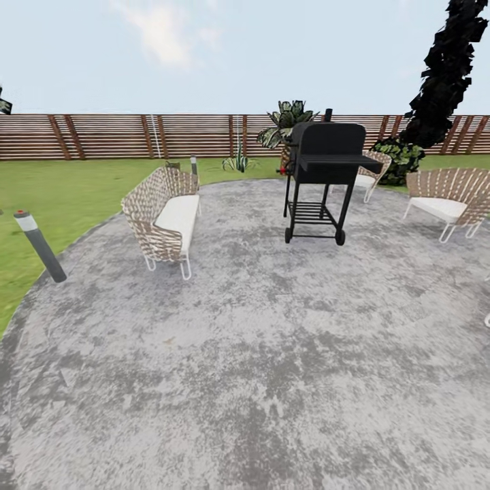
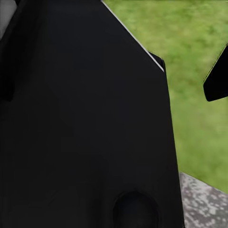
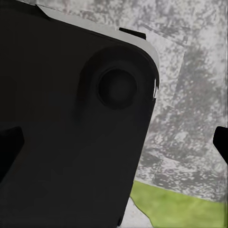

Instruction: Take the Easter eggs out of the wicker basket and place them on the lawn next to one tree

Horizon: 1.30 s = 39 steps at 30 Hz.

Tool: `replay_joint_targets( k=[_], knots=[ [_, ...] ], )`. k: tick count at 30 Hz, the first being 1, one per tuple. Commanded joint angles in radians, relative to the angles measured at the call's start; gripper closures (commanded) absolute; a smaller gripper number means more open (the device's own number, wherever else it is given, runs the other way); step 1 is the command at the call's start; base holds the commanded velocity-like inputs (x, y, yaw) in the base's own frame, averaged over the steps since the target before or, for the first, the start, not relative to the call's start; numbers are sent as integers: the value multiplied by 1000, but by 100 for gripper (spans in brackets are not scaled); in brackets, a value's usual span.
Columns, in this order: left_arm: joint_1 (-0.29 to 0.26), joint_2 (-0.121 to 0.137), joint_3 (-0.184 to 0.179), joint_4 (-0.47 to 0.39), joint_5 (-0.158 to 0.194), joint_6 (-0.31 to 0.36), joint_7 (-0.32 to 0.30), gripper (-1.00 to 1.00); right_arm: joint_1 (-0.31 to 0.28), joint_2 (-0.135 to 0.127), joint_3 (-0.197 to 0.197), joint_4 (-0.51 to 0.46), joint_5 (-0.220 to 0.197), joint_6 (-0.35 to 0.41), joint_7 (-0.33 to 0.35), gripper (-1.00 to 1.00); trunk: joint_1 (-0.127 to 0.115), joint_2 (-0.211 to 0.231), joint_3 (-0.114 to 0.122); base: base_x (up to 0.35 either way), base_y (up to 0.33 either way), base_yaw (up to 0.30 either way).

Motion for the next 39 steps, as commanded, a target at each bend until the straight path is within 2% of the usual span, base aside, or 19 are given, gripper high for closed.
replay_joint_targets(
  k=[1, 34, 39],
  knots=[
    [0, -1, 0, -1, 0, 0, -1, -100, -1, -2, 1, 2, 5, -3, -1, -100, 1, 0, -1, 339, 0, 0],
    [0, -2, 1, 0, 1, -1, -1, -100, -1, -4, 2, 10, 10, -3, 3, -100, 1, 0, -1, 339, 0, 26],
    [0, -2, 1, 0, 2, -1, -1, -100, -1, -3, 4, 11, 31, -2, 4, -100, 1, 0, -1, 339, 0, 0]
  ],
)
